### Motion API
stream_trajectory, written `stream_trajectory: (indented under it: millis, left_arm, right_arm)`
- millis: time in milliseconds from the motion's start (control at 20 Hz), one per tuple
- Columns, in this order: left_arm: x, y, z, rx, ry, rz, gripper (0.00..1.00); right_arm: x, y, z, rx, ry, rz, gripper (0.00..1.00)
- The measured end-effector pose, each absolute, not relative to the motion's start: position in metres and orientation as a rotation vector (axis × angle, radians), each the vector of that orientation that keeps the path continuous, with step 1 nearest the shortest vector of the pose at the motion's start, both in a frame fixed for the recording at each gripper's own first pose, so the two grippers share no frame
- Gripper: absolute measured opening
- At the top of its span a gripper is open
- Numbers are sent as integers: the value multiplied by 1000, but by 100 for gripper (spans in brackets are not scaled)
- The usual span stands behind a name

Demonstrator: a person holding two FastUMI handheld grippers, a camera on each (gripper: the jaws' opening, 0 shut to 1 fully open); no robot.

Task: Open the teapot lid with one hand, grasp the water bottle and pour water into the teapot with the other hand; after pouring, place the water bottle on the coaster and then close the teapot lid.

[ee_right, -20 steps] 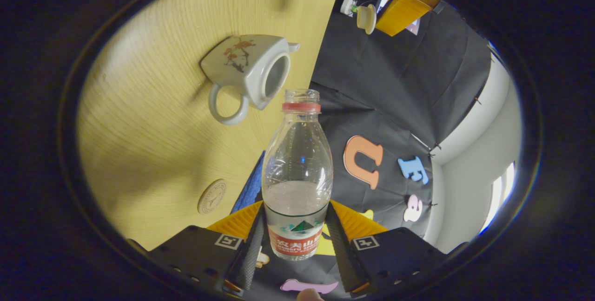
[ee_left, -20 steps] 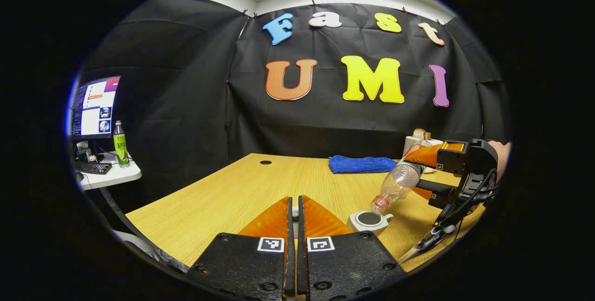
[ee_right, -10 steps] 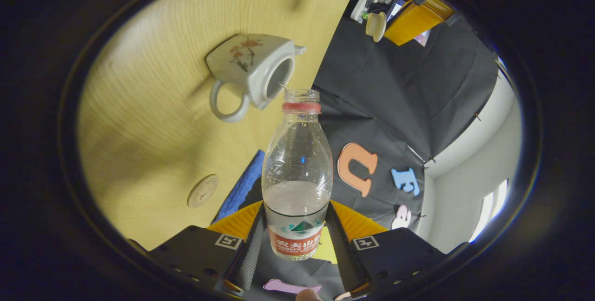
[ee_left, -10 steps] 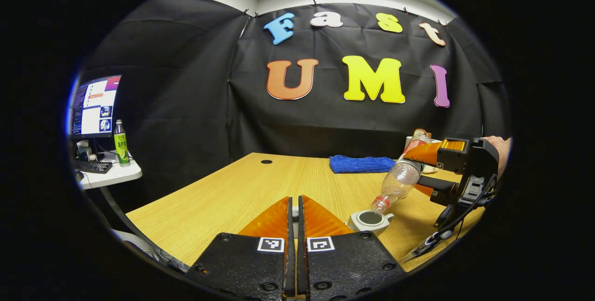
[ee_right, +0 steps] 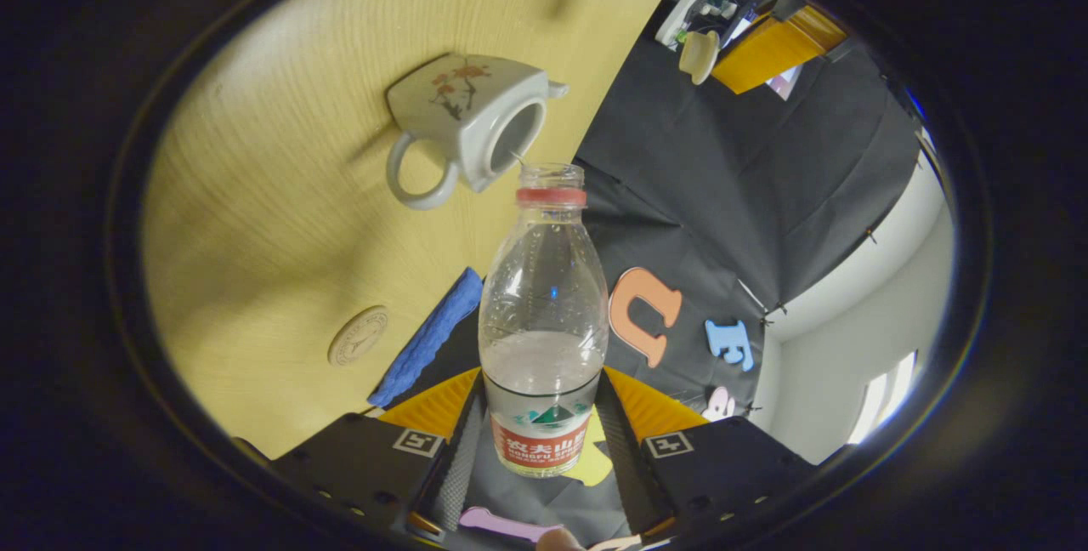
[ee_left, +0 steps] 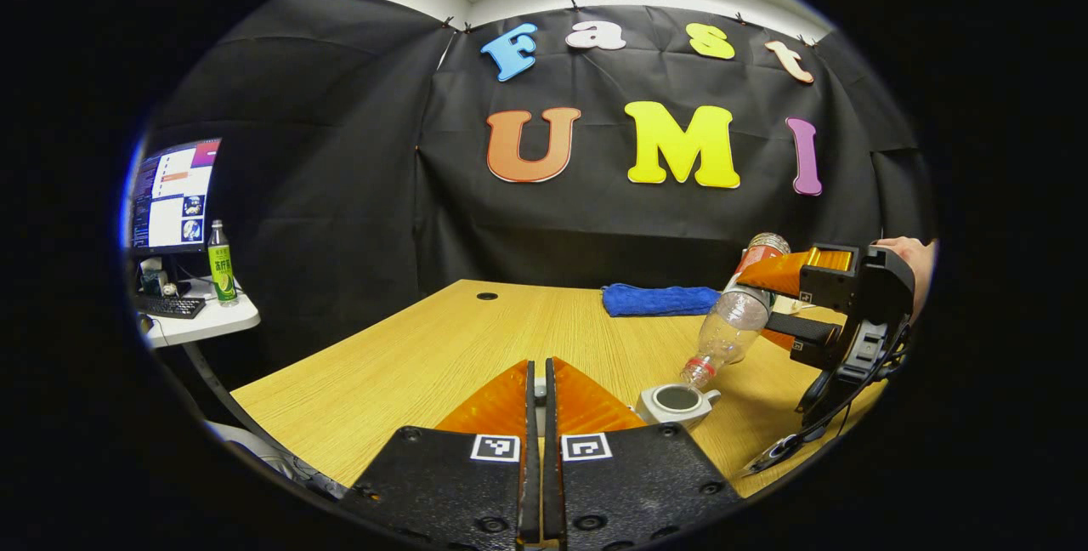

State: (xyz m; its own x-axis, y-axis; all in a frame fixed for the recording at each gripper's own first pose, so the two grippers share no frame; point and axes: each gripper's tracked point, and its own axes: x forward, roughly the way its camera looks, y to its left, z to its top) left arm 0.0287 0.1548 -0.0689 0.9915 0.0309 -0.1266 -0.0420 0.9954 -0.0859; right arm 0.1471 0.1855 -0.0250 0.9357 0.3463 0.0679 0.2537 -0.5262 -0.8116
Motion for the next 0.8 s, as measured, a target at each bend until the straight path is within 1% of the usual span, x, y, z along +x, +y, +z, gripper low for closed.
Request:
stream_trajectory:
  millis: [550,600,800]
  left_arm:
    - [28,157,-69,-89,124,38,4]
    - [28,158,-69,-90,124,40,4]
    - [28,159,-69,-89,122,44,4]
  right_arm:
    - [141,195,-15,-2202,-484,114,72]
    - [141,195,-14,-2203,-487,115,70]
    - [142,193,-16,-2161,-468,125,71]
